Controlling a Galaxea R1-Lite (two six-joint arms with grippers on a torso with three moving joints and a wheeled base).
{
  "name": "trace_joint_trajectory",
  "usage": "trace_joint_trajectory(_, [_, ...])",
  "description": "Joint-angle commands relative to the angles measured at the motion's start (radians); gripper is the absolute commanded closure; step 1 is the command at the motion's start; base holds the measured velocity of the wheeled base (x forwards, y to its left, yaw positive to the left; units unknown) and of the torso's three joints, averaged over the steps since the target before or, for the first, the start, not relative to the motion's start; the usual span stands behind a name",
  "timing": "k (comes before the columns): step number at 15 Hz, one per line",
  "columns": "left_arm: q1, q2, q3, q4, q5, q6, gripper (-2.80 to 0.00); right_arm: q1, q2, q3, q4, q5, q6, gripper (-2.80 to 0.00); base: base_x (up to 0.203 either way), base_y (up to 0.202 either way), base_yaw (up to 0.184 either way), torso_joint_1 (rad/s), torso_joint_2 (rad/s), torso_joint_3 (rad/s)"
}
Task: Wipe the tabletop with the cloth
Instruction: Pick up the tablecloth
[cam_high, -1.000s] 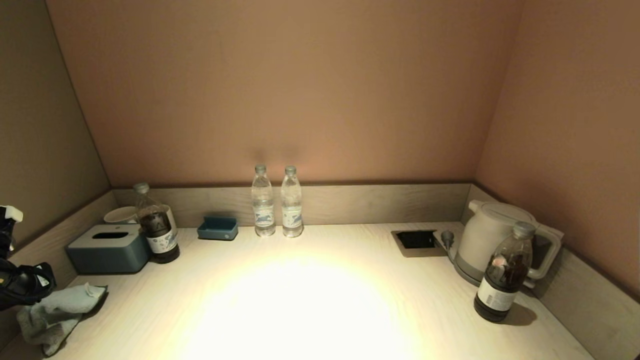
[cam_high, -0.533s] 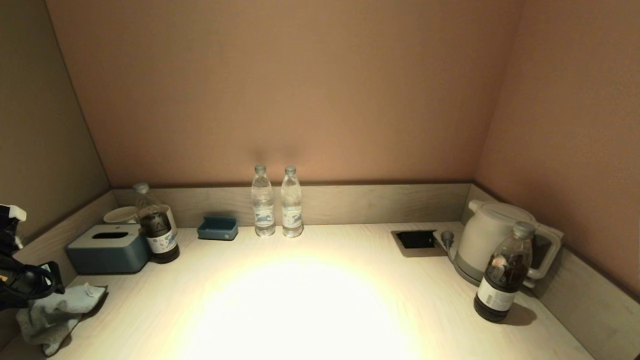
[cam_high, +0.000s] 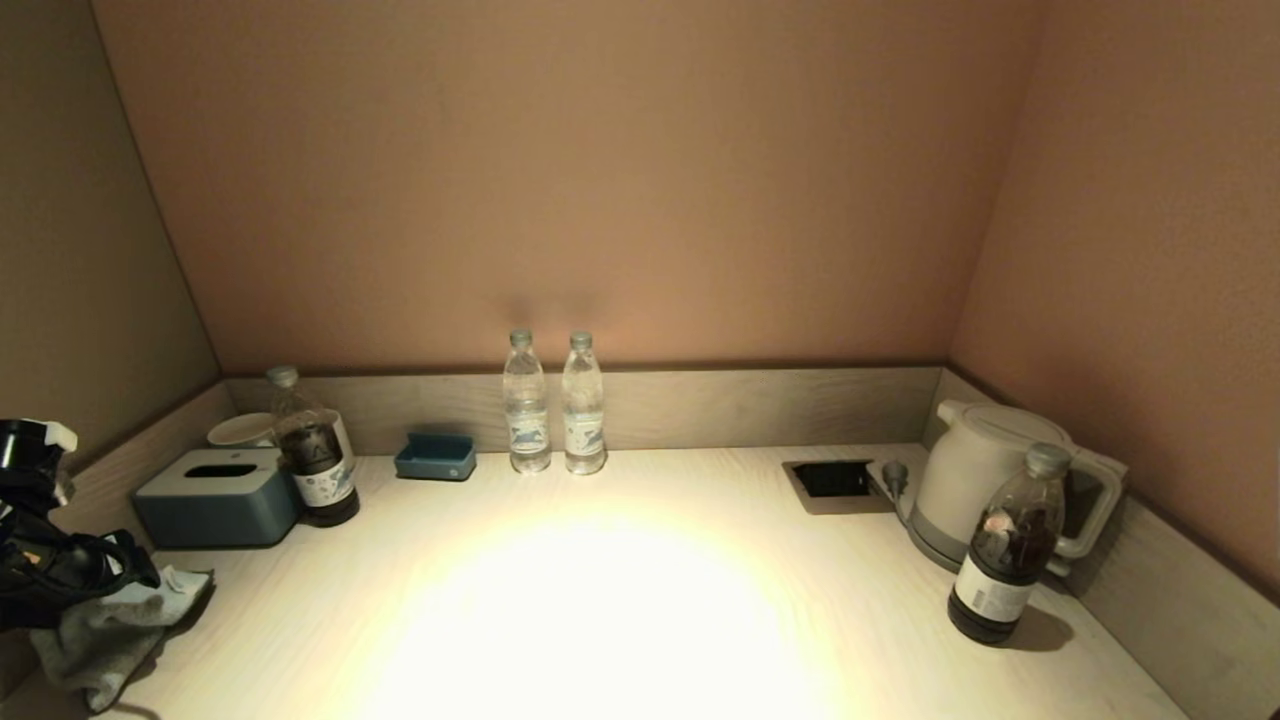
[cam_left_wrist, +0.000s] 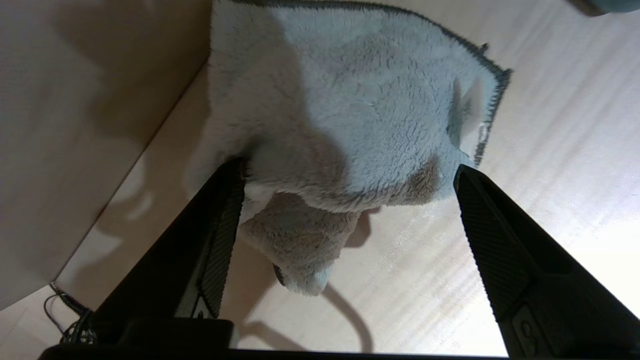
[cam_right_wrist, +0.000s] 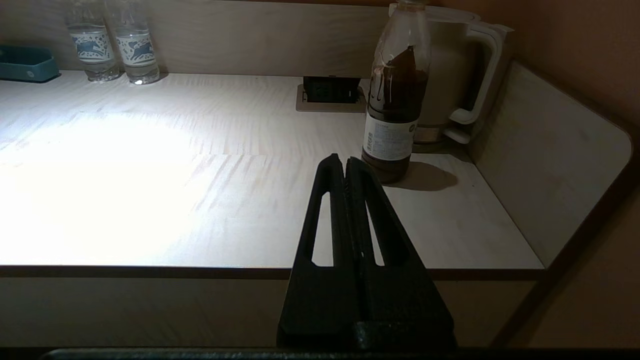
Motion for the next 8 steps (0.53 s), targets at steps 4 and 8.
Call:
trace_joint_trajectory(4, [0.0,0.075,-0.005,-0.001,0.004,-0.002,-2.8,0.001,0.0,0.0,0.0,0.0,-0.001,0.0,0.0,0.0,0.0,0.0,0.0,0.0])
trace_joint_trajectory(8, [0.0,0.12,0.009,-0.075,0.008,0.0,-2.8,0.001,0.0,-0.001,0.0,0.0,-0.002,0.0,0.0,0.0,0.0,0.0,0.0,0.0])
